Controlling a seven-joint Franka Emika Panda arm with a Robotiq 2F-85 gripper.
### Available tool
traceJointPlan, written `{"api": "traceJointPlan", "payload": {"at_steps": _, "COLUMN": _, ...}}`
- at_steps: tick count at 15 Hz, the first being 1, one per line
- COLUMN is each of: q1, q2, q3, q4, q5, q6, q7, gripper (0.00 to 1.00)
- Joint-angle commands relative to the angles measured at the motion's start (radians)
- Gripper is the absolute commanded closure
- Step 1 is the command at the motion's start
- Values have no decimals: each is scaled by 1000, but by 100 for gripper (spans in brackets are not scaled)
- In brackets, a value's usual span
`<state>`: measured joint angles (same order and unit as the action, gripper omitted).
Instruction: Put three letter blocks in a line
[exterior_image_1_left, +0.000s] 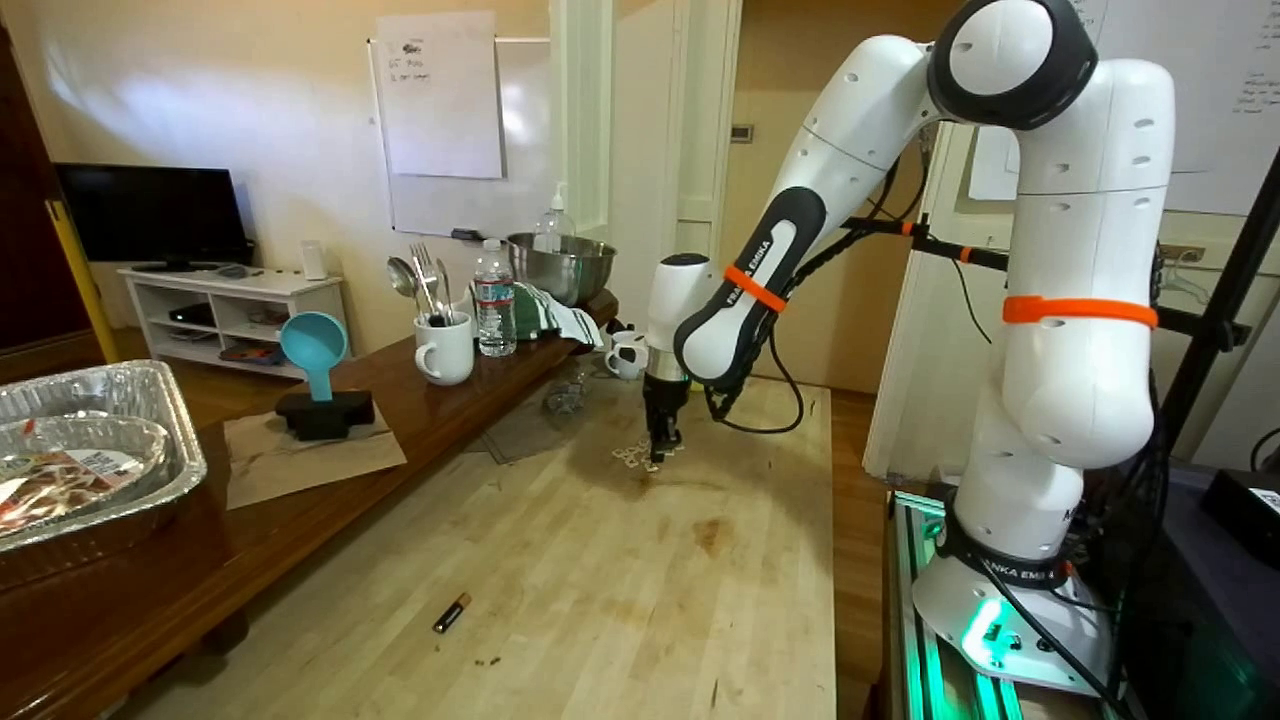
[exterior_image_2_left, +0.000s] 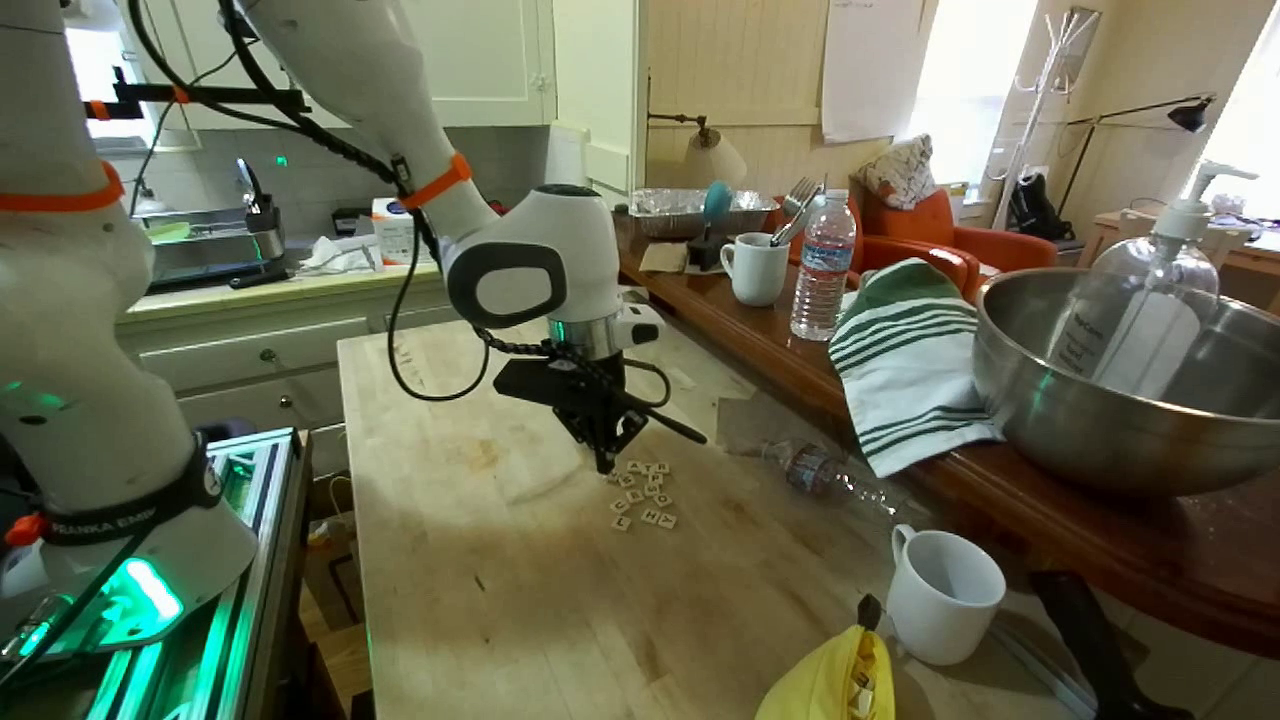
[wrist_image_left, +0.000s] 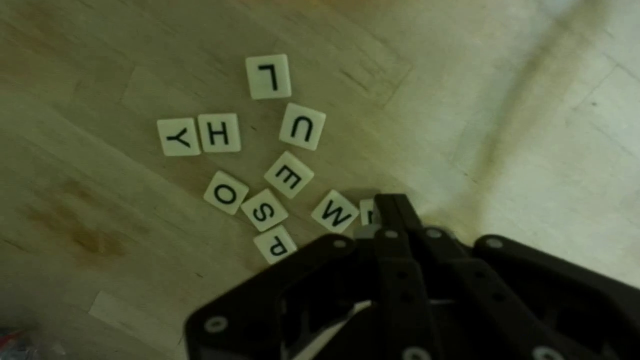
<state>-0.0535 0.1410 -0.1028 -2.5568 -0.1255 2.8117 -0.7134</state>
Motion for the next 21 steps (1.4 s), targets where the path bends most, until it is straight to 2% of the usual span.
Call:
{"api": "traceJointPlan", "payload": {"at_steps": 1, "q1": -25, "q2": 52, "q3": 18, "q4": 22, "q5": -46, "q6": 40, "q7": 21, "gripper": 100}}
{"api": "traceJointPlan", "payload": {"at_steps": 6, "q1": -20, "q2": 73, "q3": 12, "q4": 38, "q5": -89, "q6": 14, "q7": 62, "gripper": 100}}
{"api": "traceJointPlan", "payload": {"at_steps": 13, "q1": -7, "q2": 40, "q3": 68, "q4": 29, "q5": -18, "q6": -112, "q7": 165, "gripper": 100}}
{"api": "traceJointPlan", "payload": {"at_steps": 17, "q1": 3, "q2": 42, "q3": 96, "q4": 43, "q5": 23, "q6": -144, "q7": 315, "gripper": 100}}
{"api": "traceJointPlan", "payload": {"at_steps": 21, "q1": 27, "q2": 55, "q3": 95, "q4": 50, "q5": 45, "q6": -125, "q7": 526, "gripper": 100}}
